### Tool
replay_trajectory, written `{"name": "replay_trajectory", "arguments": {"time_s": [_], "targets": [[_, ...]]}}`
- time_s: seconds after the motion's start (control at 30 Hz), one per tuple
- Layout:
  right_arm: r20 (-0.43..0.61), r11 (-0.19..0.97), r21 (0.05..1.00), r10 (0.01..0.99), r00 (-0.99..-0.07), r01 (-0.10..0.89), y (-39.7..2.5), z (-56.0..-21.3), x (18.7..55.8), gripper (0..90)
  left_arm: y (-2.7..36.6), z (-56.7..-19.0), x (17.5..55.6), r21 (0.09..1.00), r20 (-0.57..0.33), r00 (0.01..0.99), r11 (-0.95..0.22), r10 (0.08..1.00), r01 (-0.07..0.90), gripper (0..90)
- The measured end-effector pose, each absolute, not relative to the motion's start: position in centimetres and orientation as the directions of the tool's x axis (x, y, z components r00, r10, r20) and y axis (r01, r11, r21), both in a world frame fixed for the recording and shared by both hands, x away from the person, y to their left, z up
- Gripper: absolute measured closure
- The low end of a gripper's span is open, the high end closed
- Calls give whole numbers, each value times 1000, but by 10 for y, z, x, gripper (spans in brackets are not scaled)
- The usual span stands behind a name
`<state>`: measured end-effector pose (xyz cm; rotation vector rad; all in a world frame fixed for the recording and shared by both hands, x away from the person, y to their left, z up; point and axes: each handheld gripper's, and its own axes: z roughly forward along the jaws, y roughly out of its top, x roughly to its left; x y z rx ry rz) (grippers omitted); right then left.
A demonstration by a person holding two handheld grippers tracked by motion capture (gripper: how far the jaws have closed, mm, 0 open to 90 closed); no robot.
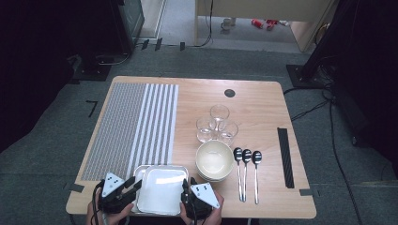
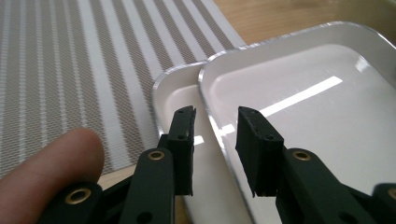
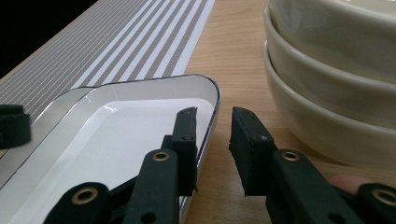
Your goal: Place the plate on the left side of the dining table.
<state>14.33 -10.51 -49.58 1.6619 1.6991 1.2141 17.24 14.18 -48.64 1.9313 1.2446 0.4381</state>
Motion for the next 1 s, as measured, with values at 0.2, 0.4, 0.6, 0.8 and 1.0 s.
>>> {"name": "replay_trajectory", "arguments": {"time_s": [0.2, 0.4, 0.6, 0.8, 1.0], "targets": [[248, -108, 822, 952, -181, 560, -104, -498, 140, 771, 137, -494, 175, 732, -118, 466, -240, 877, 637, 686], [244, -107, 830, 952, -184, 548, -101, -499, 139, 811, 134, -501, 176, 711, -122, 475, -257, 872, 654, 704], [259, -131, 833, 951, -170, 538, -100, -501, 139, 814, 135, -502, 177, 716, -136, 468, -240, 873, 656, 733], [253, -135, 839, 955, -158, 527, -98, -503, 138, 826, 135, -501, 176, 711, -155, 460, -225, 874, 666, 709], [261, -152, 839, 955, -140, 523, -97, -505, 138, 835, 137, -501, 178, 708, -223, 438, -164, 871, 687, 730]]}}
